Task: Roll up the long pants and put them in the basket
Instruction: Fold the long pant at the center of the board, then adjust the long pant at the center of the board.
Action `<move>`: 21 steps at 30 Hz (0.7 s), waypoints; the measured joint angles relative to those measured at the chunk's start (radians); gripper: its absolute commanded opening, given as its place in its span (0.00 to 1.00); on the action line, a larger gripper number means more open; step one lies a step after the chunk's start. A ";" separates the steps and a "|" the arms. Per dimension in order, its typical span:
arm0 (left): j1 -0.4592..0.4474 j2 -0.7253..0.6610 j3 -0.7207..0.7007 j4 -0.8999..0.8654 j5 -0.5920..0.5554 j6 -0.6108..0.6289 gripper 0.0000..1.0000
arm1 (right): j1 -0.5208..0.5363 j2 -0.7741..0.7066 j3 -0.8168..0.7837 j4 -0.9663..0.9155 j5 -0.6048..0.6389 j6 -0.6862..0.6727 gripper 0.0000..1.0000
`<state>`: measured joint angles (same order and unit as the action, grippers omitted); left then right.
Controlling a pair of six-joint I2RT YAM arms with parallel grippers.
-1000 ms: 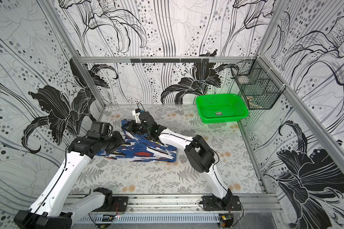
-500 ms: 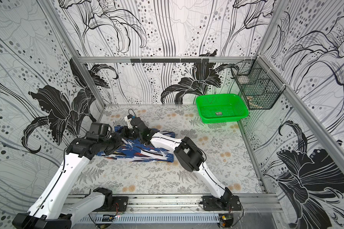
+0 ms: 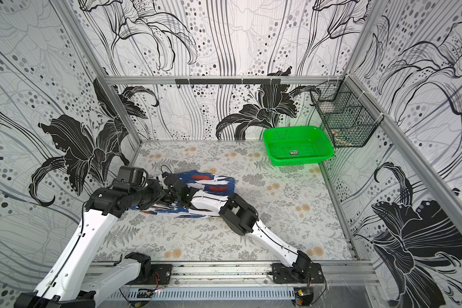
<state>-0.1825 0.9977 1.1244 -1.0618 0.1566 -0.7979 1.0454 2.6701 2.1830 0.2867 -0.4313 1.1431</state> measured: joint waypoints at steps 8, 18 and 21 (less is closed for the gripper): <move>0.000 0.021 -0.010 -0.003 -0.015 0.013 0.00 | -0.077 -0.500 -0.479 -0.199 0.195 -0.171 0.98; 0.007 0.265 -0.104 0.104 0.021 0.026 0.00 | -0.175 -0.935 -0.817 -0.345 0.402 -0.325 0.87; 0.007 0.377 -0.105 0.177 0.030 0.023 0.00 | -0.199 -0.899 -0.887 -0.387 0.391 -0.337 0.62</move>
<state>-0.1757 1.3743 1.0191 -0.8852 0.1867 -0.7746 0.8463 1.7710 1.2964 -0.1005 -0.0406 0.8062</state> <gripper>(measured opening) 0.046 0.819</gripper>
